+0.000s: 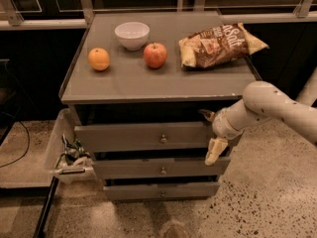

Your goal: Open top drawer

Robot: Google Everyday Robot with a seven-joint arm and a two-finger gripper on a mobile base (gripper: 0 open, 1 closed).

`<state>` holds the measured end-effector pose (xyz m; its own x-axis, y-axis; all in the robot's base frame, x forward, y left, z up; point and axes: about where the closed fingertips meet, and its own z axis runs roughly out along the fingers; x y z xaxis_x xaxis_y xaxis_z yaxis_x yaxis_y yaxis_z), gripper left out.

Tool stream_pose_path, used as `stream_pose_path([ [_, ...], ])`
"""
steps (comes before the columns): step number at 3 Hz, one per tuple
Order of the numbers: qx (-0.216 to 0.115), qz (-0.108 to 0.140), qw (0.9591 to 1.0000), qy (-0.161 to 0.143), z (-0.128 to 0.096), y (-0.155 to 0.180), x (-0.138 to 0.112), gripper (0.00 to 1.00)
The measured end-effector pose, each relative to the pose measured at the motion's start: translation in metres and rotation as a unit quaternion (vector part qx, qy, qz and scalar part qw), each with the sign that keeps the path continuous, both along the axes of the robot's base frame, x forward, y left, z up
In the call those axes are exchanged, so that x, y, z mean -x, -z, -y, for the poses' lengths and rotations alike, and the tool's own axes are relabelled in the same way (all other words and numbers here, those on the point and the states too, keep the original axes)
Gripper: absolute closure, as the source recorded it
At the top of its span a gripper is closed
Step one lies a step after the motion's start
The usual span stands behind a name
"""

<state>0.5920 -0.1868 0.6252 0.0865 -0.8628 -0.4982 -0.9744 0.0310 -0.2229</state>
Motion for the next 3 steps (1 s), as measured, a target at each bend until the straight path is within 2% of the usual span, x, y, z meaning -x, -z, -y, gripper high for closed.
stream_pose_path([
  [1,0.0,0.0,1.0,0.0,0.0,-0.0009,0.0001,0.16],
  [3,0.0,0.0,1.0,0.0,0.0,-0.0097,-0.0009,0.62],
])
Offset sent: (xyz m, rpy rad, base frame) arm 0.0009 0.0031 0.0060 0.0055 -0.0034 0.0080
